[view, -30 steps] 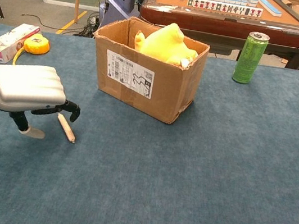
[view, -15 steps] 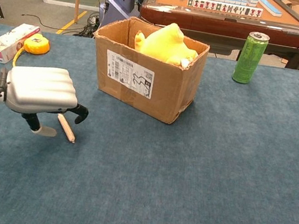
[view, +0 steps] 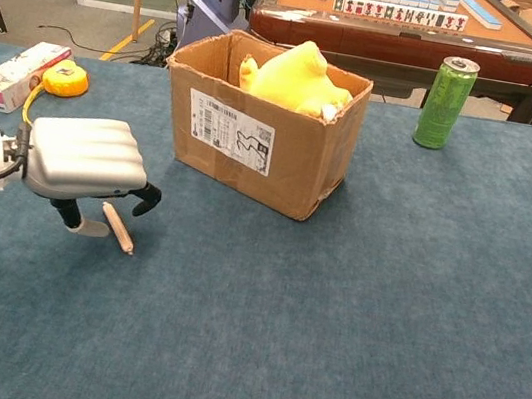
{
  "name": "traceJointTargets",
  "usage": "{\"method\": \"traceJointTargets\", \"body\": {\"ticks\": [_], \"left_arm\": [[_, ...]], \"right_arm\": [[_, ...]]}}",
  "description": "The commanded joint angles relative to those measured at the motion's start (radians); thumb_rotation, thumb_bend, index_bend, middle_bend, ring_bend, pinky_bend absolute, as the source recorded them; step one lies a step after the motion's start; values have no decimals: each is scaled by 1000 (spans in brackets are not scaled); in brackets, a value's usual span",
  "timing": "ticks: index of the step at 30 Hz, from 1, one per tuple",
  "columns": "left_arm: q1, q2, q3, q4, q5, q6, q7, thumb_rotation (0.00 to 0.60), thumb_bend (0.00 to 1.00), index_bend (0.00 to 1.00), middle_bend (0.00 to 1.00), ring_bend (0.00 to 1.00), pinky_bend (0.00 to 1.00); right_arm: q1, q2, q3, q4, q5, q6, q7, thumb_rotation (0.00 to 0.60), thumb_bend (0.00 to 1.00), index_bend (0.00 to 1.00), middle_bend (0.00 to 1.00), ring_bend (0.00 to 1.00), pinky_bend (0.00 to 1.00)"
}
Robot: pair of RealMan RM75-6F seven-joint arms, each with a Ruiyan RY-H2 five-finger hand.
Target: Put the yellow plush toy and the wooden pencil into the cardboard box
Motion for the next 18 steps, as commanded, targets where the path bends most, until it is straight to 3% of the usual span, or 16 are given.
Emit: {"method": "traceJointTargets", "body": {"ticks": [1, 18], "left_arm": [[-2, -2, 2, 4, -6, -12, 14, 600, 236, 467, 879, 808, 951], [0, -6, 0, -13, -45, -36, 63, 600, 237, 505, 878, 808, 951]], "right_arm": [[0, 0, 0, 0, 0, -1, 1, 600, 145, 349, 358, 240, 469], [4, 0, -1, 1, 2, -10, 2, 600, 145, 349, 358, 240, 469]]}}
